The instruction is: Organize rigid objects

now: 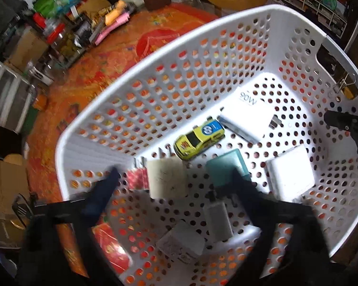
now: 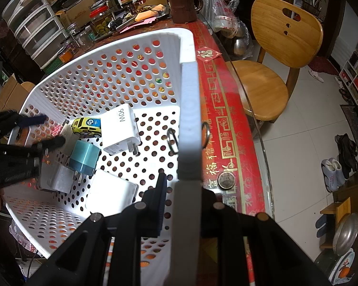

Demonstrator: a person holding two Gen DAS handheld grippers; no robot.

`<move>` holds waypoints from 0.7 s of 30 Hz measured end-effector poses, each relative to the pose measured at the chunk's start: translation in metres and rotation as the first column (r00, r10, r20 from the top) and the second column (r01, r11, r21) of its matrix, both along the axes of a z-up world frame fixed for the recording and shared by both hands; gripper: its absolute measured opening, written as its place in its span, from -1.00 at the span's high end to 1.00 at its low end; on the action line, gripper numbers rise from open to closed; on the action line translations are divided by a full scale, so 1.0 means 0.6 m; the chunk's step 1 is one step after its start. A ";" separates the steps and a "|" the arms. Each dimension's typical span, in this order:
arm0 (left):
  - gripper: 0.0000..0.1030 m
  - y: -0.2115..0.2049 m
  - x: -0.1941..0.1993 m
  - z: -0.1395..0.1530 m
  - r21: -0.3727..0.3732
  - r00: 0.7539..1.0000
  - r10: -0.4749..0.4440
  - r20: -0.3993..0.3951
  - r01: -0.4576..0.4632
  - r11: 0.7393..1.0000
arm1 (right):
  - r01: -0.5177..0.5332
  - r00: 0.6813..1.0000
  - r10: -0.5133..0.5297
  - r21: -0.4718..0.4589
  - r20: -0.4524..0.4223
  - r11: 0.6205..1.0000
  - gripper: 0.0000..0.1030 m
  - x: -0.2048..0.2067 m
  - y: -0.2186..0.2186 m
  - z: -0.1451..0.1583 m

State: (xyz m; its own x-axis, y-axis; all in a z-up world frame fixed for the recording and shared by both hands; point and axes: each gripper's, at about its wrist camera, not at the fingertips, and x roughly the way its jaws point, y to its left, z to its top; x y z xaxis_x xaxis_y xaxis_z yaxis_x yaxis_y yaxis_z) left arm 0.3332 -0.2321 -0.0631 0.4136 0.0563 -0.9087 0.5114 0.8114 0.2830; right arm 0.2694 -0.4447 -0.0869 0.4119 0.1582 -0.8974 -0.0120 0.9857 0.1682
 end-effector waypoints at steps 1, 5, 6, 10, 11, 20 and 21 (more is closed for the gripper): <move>-0.98 -0.001 -0.004 0.005 0.008 1.000 -0.002 0.019 0.002 1.000 | 0.000 1.000 0.000 0.000 0.000 1.000 0.61 0.000 0.000 0.000; -0.99 -0.003 -0.024 0.023 -0.010 0.999 -0.021 0.029 0.021 1.000 | 0.000 1.000 0.000 -0.001 -0.001 1.000 0.61 0.000 0.000 -0.001; -0.99 -0.002 -0.029 0.028 -0.018 0.999 -0.020 0.040 0.021 1.000 | 0.001 1.000 -0.001 -0.002 -0.001 1.000 0.61 0.001 0.000 0.000; -0.99 0.014 -0.056 0.054 -0.079 0.996 0.001 0.090 0.006 0.997 | 0.000 1.000 0.000 0.004 0.000 1.000 0.50 0.001 0.000 0.000; -0.99 0.018 -0.065 0.062 -0.091 0.993 0.008 0.114 0.002 0.996 | -0.001 1.000 0.001 0.007 -0.003 1.000 0.42 0.000 0.000 0.000; -0.99 0.109 -0.213 0.160 -0.279 0.930 0.098 0.354 0.005 0.960 | 0.027 0.982 -0.022 -0.028 0.186 0.999 -0.64 -0.080 0.012 0.073; -0.99 0.123 -0.241 0.171 -0.299 0.914 0.118 0.387 0.003 0.954 | 0.045 0.971 -0.039 -0.020 0.237 0.999 -0.71 -0.103 0.013 0.089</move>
State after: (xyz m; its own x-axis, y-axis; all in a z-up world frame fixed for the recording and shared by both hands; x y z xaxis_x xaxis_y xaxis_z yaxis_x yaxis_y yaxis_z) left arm 0.1886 -0.1580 0.0393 0.7464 -0.1471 -0.6491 0.3557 0.9124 0.2023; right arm 0.2076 -0.4370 -0.0336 0.6191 0.1147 -0.7769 -0.0068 0.9900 0.1407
